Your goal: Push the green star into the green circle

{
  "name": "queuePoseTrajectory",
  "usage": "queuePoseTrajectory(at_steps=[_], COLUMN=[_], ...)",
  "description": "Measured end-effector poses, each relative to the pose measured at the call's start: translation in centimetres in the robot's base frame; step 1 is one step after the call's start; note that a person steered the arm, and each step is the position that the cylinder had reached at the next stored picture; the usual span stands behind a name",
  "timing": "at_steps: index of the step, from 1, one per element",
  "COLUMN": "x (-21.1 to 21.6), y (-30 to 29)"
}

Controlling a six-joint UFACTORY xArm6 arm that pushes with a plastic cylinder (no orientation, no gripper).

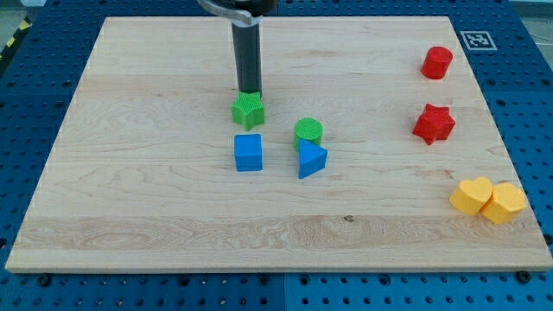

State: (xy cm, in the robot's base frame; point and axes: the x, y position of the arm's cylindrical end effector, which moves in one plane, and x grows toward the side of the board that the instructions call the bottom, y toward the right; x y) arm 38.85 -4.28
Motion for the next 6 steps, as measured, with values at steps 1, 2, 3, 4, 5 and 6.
queuePoseTrajectory(at_steps=[1,2,3,4,5,6], x=[3.4,4.1,2.8,2.9,6.1,7.2], y=[0.0,-0.3,-3.7,-8.8,-10.0,-6.6])
